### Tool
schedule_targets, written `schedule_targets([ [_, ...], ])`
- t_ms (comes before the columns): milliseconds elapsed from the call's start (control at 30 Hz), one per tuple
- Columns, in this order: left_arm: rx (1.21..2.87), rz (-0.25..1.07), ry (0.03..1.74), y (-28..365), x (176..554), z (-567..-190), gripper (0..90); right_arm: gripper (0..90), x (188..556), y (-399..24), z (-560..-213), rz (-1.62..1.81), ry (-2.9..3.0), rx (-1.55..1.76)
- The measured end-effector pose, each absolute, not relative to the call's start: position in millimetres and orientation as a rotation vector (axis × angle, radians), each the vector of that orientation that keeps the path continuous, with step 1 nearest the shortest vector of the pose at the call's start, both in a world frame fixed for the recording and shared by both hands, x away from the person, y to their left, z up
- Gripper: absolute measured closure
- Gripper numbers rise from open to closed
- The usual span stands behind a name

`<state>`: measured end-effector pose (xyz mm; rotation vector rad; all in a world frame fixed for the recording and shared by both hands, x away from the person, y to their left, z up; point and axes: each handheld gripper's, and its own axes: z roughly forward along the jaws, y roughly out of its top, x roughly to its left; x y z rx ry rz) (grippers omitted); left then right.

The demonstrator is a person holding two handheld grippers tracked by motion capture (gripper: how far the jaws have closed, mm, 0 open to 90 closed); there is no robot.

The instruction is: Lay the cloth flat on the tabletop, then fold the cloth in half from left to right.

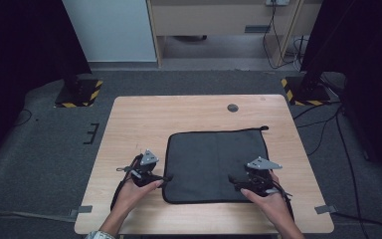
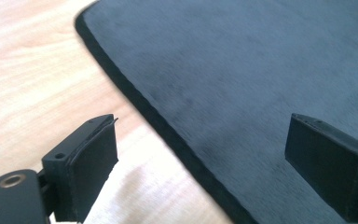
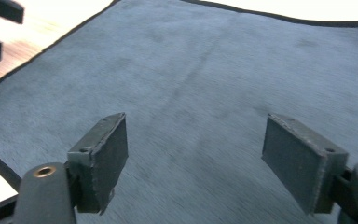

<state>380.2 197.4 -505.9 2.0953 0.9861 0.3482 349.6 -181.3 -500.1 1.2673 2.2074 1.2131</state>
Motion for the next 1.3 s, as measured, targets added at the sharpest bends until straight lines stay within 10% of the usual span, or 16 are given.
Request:
schedule_targets([
  [800, 2.089, 0.383, 1.016, 194, 406, -489, 7.7, 15.8, 350, -101, -493, 1.296, 2.344, 1.113],
  [1300, 2.061, 0.398, 1.068, 215, 420, -483, 8.3, 49.4, 331, -33, -493, 1.357, 2.449, 0.939],
])
